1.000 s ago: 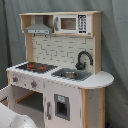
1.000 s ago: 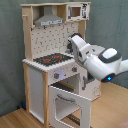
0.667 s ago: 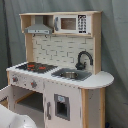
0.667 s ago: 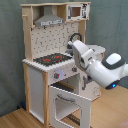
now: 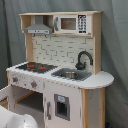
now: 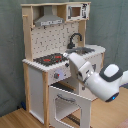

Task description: Play with the kitchen

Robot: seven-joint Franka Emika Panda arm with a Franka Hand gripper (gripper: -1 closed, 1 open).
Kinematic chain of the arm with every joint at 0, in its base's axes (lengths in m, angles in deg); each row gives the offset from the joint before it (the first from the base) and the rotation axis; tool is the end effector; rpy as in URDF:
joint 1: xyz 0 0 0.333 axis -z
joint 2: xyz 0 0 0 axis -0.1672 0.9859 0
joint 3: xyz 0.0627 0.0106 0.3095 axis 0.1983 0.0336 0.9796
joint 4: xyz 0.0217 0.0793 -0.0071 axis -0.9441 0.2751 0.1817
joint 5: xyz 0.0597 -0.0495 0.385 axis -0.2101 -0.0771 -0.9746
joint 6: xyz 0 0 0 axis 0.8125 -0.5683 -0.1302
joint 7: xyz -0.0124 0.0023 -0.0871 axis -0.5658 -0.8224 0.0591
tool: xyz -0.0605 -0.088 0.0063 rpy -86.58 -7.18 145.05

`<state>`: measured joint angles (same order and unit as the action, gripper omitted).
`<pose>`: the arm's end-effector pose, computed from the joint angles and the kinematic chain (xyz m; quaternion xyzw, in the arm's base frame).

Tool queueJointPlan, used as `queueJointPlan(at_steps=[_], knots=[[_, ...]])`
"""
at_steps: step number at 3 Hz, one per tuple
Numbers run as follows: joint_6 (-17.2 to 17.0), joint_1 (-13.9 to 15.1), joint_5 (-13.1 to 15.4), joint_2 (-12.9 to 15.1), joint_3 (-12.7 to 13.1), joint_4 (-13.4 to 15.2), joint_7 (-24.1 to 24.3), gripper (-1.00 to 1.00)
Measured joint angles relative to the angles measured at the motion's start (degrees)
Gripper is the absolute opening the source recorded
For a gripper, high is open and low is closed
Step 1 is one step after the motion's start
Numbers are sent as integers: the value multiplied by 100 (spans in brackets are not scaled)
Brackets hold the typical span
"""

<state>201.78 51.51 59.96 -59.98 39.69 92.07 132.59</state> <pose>0.1541 0.6586 0.4889 0.4088 0.3676 0.6634 0.5075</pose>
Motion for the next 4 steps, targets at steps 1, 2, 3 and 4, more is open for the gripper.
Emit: queueJointPlan(at_steps=[1, 2, 3, 4], knots=[[137, 346, -4, -131, 353, -285, 125, 100], [219, 739, -8, -282, 772, -663, 251, 100], [234, 1102, -8, -429, 1172, -1094, 311, 100], [234, 1423, -10, -567, 1521, -1565, 325, 100]])
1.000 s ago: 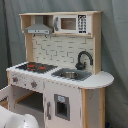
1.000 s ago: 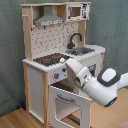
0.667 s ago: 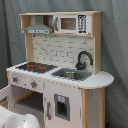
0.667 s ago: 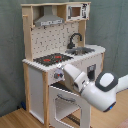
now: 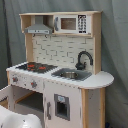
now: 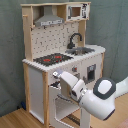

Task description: Play with the kitchen

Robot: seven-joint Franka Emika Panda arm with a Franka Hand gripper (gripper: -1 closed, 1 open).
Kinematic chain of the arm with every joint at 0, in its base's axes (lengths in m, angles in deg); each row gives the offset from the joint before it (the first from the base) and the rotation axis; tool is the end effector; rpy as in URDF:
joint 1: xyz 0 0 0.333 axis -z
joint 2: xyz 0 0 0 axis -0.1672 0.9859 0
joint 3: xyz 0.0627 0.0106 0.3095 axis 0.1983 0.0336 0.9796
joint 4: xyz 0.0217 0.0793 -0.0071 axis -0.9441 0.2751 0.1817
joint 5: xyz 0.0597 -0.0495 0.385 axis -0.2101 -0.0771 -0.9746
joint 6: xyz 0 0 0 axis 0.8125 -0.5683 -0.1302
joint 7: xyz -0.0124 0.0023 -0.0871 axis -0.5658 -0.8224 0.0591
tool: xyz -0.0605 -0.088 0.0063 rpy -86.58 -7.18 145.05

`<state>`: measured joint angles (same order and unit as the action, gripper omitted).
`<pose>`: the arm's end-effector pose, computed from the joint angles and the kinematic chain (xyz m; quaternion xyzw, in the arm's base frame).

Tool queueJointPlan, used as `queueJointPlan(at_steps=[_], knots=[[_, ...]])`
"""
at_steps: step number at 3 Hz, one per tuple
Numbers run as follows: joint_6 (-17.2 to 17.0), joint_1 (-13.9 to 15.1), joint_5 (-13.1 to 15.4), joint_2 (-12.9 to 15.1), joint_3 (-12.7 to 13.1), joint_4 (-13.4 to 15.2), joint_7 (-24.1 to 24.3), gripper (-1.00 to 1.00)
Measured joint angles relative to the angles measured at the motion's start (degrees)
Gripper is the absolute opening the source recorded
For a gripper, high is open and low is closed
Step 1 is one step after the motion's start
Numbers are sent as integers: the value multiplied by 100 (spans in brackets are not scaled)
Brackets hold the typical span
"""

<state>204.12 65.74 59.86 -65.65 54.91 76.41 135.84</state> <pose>0.1337 0.7361 0.4214 0.4014 0.4141 0.6911 0.4356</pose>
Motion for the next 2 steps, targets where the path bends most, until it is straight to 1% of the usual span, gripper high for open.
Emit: queueJointPlan(at_steps=[1, 2], knots=[[0, 321, -17, -112, 376, -458, 12, 100], [-1, 594, -25, -140, 864, -552, 314, 100]])
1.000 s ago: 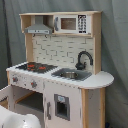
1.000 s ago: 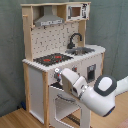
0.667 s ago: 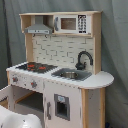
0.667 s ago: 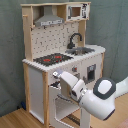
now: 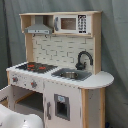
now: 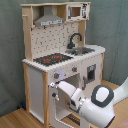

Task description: Play with the kitchen

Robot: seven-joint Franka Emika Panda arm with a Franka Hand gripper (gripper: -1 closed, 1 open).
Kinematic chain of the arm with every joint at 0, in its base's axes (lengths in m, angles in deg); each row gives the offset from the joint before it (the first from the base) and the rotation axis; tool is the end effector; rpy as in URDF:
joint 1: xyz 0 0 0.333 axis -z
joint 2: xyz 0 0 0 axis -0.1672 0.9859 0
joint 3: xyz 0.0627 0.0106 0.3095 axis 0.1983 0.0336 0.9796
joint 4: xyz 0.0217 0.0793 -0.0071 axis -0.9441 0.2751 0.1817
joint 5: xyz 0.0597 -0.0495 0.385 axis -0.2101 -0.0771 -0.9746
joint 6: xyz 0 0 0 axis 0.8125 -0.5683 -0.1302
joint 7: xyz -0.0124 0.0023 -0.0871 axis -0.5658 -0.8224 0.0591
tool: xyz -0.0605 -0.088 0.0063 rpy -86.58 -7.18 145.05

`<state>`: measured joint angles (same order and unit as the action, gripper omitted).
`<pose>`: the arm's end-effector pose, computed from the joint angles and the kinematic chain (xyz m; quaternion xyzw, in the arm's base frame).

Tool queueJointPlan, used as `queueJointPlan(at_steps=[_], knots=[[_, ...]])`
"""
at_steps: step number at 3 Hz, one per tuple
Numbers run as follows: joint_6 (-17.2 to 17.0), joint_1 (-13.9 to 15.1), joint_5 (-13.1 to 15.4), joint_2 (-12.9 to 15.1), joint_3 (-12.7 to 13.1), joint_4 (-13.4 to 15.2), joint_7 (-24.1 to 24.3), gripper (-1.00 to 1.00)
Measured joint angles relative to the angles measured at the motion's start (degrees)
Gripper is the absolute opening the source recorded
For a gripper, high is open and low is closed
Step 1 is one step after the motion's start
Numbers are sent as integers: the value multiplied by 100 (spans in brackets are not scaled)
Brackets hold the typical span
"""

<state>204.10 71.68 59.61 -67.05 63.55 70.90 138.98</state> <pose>0.1229 0.7590 0.3816 0.4297 0.4341 0.6918 0.3850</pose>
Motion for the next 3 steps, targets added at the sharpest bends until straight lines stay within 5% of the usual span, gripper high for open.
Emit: queueJointPlan(at_steps=[2, 3], knots=[[-10, 259, -232, -11, 590, 419, 858, 100], [-5, 255, -672, -8, 704, 731, 1109, 100]])
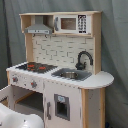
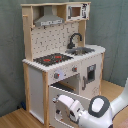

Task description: Play with the kitchen

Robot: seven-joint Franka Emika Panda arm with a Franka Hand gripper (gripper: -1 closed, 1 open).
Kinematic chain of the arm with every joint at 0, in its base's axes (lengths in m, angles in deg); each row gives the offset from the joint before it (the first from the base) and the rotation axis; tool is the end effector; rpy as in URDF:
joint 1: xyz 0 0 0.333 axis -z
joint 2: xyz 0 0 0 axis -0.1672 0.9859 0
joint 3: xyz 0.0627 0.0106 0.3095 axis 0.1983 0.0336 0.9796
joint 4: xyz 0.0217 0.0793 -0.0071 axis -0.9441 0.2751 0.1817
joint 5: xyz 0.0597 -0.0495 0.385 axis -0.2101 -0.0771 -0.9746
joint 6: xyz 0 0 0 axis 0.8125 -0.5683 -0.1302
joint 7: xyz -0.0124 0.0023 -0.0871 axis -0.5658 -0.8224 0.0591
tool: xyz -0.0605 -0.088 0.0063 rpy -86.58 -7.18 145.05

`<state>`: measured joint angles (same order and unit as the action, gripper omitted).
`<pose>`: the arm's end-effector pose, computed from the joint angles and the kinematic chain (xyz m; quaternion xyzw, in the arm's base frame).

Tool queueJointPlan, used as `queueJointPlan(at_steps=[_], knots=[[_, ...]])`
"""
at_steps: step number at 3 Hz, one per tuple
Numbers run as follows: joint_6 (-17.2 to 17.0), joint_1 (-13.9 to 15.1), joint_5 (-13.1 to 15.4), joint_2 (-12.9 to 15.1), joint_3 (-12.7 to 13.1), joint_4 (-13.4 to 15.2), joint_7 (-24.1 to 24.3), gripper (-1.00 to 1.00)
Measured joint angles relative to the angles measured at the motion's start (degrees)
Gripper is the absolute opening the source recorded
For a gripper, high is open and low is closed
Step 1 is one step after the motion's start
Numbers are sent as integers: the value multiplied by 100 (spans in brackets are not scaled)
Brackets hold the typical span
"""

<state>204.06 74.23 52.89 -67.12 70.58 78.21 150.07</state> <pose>0.1401 0.7295 0.2829 0.5414 0.4304 0.6394 0.3360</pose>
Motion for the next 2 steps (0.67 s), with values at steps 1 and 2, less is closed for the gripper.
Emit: queueJointPlan(at_steps=[1, 2], knots=[[5, -8, -406, 8, 165, 401, 144, 100], [5, -43, -822, 74, 261, 847, 263, 100]])
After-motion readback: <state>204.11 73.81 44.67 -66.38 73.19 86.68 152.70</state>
